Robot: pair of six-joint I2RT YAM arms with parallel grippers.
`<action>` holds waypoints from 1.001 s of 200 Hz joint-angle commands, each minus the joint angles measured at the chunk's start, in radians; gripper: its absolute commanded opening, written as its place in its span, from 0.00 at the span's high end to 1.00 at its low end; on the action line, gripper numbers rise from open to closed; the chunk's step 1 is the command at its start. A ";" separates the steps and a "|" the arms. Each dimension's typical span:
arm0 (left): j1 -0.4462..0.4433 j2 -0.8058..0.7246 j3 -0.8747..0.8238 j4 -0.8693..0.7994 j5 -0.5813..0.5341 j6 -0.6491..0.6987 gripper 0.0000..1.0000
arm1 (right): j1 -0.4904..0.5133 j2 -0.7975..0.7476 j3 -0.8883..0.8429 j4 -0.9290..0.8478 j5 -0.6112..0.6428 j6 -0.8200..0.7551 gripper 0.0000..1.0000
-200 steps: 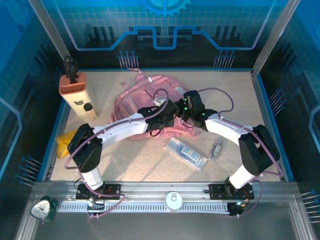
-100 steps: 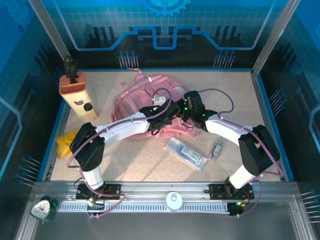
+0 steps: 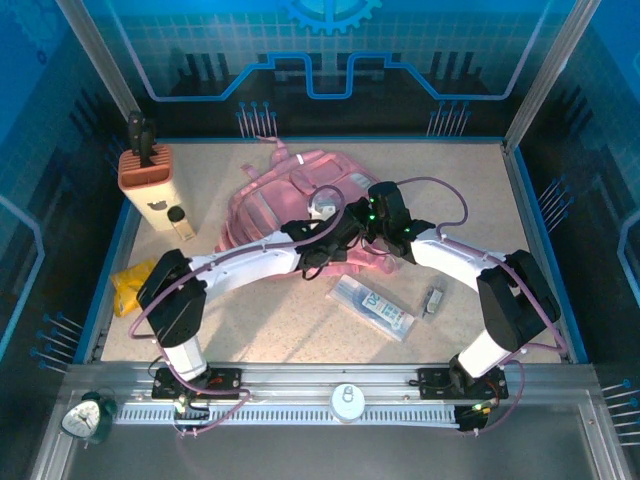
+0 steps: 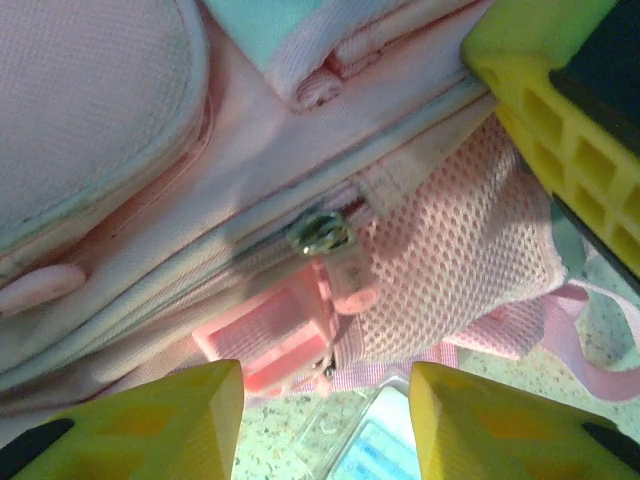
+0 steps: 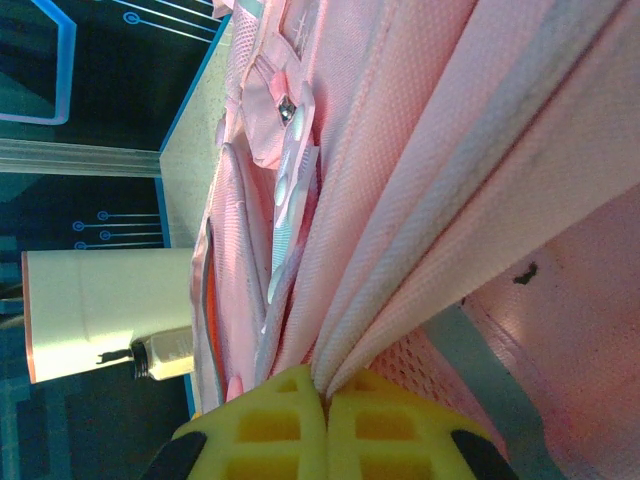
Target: Pack the student bag
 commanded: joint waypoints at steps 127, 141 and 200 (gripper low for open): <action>0.004 0.027 0.022 -0.102 -0.236 -0.081 0.75 | 0.012 -0.032 0.028 0.137 -0.043 0.036 1.00; 0.008 0.034 0.031 -0.095 -0.230 -0.062 0.76 | 0.014 -0.027 0.031 0.137 -0.043 0.036 1.00; 0.037 0.083 0.092 -0.061 -0.185 -0.007 0.67 | 0.016 -0.032 0.024 0.137 -0.040 0.036 1.00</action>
